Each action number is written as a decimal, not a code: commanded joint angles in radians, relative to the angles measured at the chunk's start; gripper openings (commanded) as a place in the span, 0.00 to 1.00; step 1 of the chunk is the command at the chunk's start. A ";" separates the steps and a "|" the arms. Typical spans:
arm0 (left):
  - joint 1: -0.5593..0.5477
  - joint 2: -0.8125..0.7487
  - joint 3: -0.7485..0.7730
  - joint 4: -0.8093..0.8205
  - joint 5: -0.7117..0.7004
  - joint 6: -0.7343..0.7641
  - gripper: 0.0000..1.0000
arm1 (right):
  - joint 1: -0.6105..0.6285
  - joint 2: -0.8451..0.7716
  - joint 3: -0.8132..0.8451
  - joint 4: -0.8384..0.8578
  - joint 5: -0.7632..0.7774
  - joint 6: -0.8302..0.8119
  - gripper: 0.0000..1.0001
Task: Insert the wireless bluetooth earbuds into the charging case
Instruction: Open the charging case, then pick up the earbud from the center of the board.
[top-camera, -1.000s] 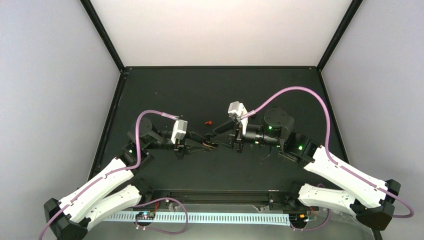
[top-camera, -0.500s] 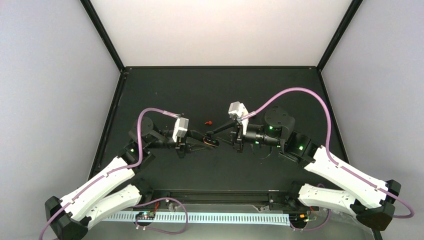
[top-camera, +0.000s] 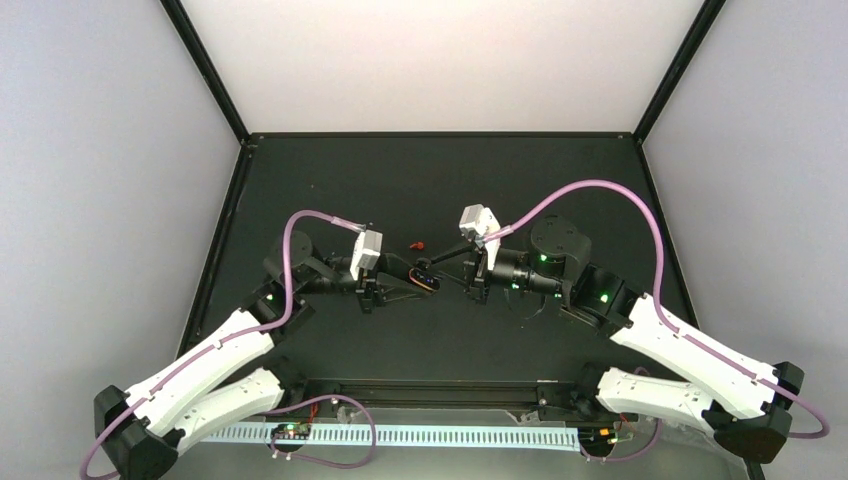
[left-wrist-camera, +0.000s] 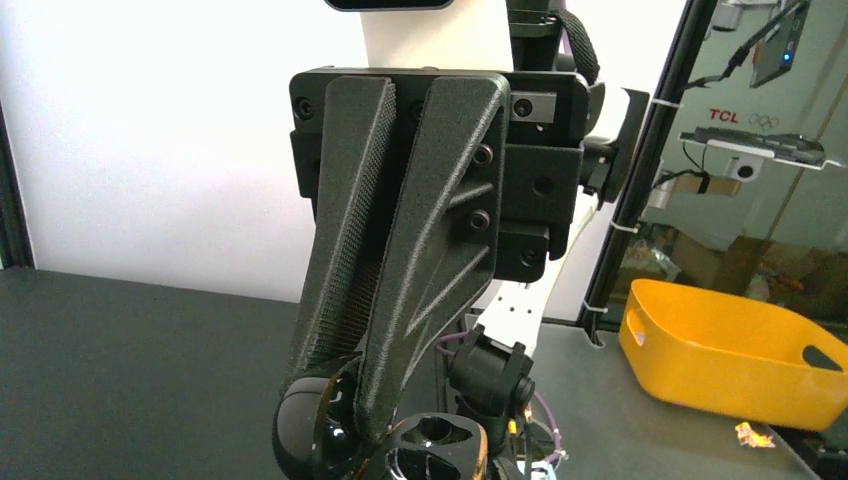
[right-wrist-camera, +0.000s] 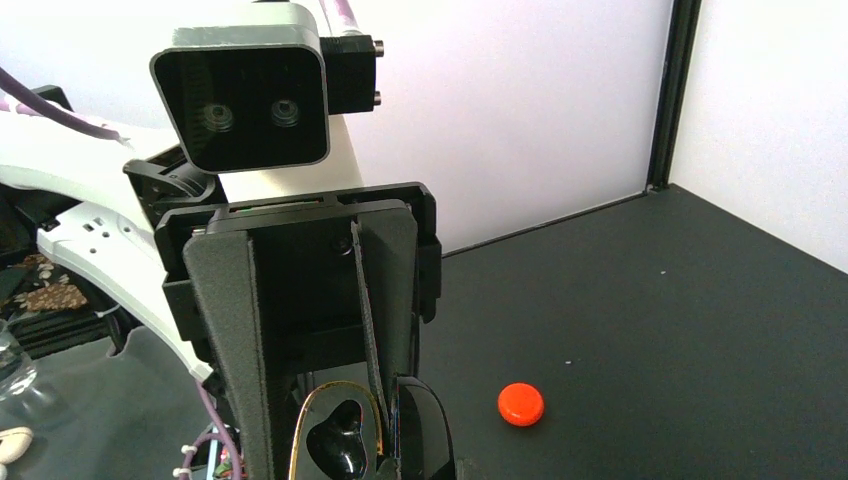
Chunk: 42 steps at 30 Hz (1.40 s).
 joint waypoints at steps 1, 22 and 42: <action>-0.006 0.010 0.019 0.047 -0.019 0.006 0.34 | -0.005 -0.013 -0.007 0.006 0.029 -0.029 0.04; -0.007 0.016 0.017 0.017 -0.030 0.001 0.32 | -0.004 -0.047 -0.017 0.004 0.034 -0.061 0.04; -0.007 0.021 0.017 0.088 0.040 -0.052 0.33 | -0.004 -0.037 -0.014 0.010 0.013 -0.062 0.04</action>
